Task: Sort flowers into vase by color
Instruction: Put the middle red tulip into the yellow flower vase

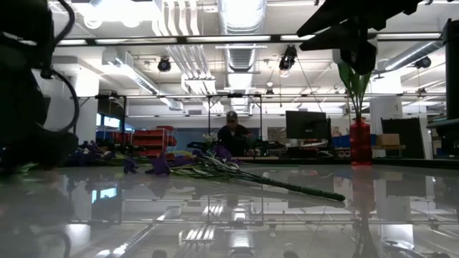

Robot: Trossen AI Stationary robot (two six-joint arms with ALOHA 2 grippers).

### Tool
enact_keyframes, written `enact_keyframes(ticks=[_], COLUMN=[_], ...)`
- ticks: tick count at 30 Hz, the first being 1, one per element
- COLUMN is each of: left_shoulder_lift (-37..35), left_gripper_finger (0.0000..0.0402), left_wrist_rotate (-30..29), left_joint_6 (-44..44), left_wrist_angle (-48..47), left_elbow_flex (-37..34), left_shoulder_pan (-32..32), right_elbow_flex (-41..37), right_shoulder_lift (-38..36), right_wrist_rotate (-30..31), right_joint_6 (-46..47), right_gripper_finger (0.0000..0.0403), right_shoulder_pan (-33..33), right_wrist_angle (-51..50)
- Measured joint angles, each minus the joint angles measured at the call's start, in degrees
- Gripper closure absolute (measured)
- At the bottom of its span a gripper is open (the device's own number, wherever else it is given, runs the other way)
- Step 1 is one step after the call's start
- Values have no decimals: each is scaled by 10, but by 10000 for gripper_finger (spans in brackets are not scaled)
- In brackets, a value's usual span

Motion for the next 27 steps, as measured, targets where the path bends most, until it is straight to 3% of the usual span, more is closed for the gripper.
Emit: enact_keyframes(ticks=[9,12,19,27], left_shoulder_lift=[17,16,3,-68], left_gripper_finger=[240,272,387,399], left_wrist_rotate=[-17,-19,-21,-75], left_joint_6=[11,20,22,37], left_wrist_angle=[12,12,2,21], left_elbow_flex=[-6,-6,-6,36], left_shoulder_pan=[0,0,0,-14], right_elbow_flex=[0,0,0,0], right_shoulder_lift=[0,0,0,0], right_wrist_rotate=[0,0,0,0], right_joint_6=[6,6,6,6], right_gripper_finger=[314,314,314,314], right_shoulder_pan=[8,8,9,10], right_wrist_angle=[-3,-3,-3,-3])
